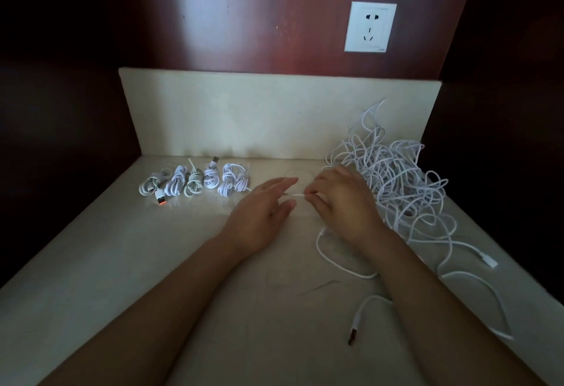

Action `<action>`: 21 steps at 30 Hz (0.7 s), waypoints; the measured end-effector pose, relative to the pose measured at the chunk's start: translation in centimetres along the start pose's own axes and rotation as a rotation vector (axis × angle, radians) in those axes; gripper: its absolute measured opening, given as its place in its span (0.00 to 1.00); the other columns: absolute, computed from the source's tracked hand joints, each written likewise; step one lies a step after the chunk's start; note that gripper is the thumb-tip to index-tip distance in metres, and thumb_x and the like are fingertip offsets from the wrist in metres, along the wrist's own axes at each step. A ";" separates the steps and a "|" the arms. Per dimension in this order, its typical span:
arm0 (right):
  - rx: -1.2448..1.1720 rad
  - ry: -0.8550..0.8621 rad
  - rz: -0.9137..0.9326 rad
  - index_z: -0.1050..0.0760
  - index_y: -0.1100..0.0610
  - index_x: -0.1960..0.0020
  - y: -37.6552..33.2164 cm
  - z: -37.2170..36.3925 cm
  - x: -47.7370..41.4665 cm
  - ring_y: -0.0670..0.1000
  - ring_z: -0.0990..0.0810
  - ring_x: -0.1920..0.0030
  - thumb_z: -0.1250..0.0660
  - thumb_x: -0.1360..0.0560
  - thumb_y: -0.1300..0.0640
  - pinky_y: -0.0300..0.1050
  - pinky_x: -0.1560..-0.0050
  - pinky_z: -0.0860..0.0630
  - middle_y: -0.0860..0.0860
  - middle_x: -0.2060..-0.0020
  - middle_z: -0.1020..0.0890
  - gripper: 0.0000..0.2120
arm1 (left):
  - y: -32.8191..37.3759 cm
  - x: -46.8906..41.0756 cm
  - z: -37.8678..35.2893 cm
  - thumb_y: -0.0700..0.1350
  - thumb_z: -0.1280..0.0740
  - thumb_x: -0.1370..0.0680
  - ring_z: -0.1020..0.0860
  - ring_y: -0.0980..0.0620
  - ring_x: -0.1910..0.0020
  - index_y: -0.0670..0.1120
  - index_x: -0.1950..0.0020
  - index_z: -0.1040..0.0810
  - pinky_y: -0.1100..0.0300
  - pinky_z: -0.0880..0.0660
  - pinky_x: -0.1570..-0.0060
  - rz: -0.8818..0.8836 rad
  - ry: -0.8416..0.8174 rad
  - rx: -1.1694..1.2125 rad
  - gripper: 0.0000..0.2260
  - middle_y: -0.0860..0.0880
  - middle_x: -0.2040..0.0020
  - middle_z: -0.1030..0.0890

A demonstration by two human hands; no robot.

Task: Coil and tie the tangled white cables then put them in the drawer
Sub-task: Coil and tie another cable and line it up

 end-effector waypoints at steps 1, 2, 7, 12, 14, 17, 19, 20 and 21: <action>-0.014 0.082 0.051 0.18 0.49 0.56 -0.6 0.4 -0.1 0.52 0.24 0.52 0.33 0.26 0.51 0.49 0.49 0.31 0.46 0.60 0.19 0.06 | 0.1 0.0 0.1 0.47 0.37 0.18 0.27 0.55 0.38 0.51 0.31 0.26 0.64 0.34 0.40 -0.005 0.006 -0.008 0.16 0.52 0.34 0.25; -0.029 0.135 0.084 0.18 0.49 0.56 -1.1 0.8 -0.2 0.51 0.24 0.54 0.34 0.26 0.50 0.49 0.48 0.33 0.45 0.61 0.19 0.07 | 0.2 0.0 0.3 0.48 0.38 0.18 0.25 0.54 0.40 0.50 0.34 0.24 0.63 0.32 0.43 -0.011 0.022 -0.012 0.13 0.52 0.38 0.22; -0.354 0.033 -0.107 0.20 0.50 0.52 -2.5 -0.2 -0.4 0.50 0.20 0.59 0.39 0.22 0.48 0.49 0.52 0.26 0.47 0.63 0.18 0.10 | 0.3 -0.2 2.1 0.50 0.42 0.17 0.28 0.55 0.59 0.50 0.53 0.26 0.57 0.33 0.59 0.049 0.097 0.009 0.09 0.55 0.61 0.26; -1.105 -0.058 -0.548 0.26 0.58 0.53 -4.4 -1.1 -1.8 0.50 0.20 0.68 0.34 0.22 0.65 0.49 0.63 0.19 0.55 0.67 0.20 0.04 | -0.3 0.0 4.2 0.51 0.41 0.18 0.26 0.52 0.62 0.49 0.55 0.25 0.55 0.31 0.62 0.080 0.225 -0.011 0.10 0.55 0.65 0.26; -1.355 -0.132 -0.713 0.28 0.61 0.50 -5.5 -1.1 -2.4 0.50 0.21 0.71 0.36 0.21 0.67 0.48 0.66 0.18 0.55 0.69 0.23 0.03 | -0.8 0.4 5.1 0.51 0.40 0.18 0.26 0.54 0.64 0.50 0.54 0.23 0.56 0.31 0.64 0.106 0.284 0.003 0.10 0.55 0.66 0.25; -1.720 -0.175 -0.913 0.28 0.59 0.52 -6.3 -1.7 -2.4 0.46 0.27 0.77 0.39 0.20 0.65 0.39 0.77 0.26 0.51 0.73 0.27 0.04 | -1.9 0.9 6.4 0.51 0.39 0.18 0.24 0.54 0.65 0.53 0.55 0.21 0.55 0.28 0.63 0.130 0.396 0.060 0.10 0.53 0.66 0.21; -1.860 -0.248 -0.975 0.28 0.57 0.54 -6.6 -2.4 -1.9 0.42 0.36 0.81 0.41 0.19 0.63 0.33 0.84 0.39 0.48 0.76 0.32 0.06 | -2.5 0.9 7.0 0.51 0.39 0.18 0.26 0.53 0.68 0.54 0.56 0.22 0.53 0.28 0.63 0.154 0.431 0.115 0.09 0.51 0.69 0.23; -1.837 -0.275 -0.968 0.28 0.57 0.54 -6.6 -2.9 -1.6 0.41 0.39 0.82 0.42 0.19 0.61 0.32 0.85 0.44 0.47 0.76 0.34 0.07 | -2.7 0.9 7.0 0.50 0.38 0.18 0.27 0.53 0.69 0.54 0.57 0.22 0.53 0.28 0.63 0.169 0.419 0.137 0.09 0.50 0.70 0.24; -1.757 -0.278 -0.948 0.27 0.58 0.54 -6.6 -3.3 -1.3 0.41 0.41 0.82 0.42 0.18 0.60 0.32 0.85 0.47 0.47 0.76 0.35 0.07 | -2.7 0.7 6.8 0.51 0.38 0.18 0.26 0.52 0.68 0.54 0.57 0.22 0.54 0.28 0.62 0.180 0.399 0.153 0.09 0.49 0.68 0.23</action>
Point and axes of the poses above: each hand's wrist, its own x-axis away from the middle knuckle, its own z-axis out of the back of the hand, y = z × x, the point moved 5 cm from there along -x, towards the middle knuckle
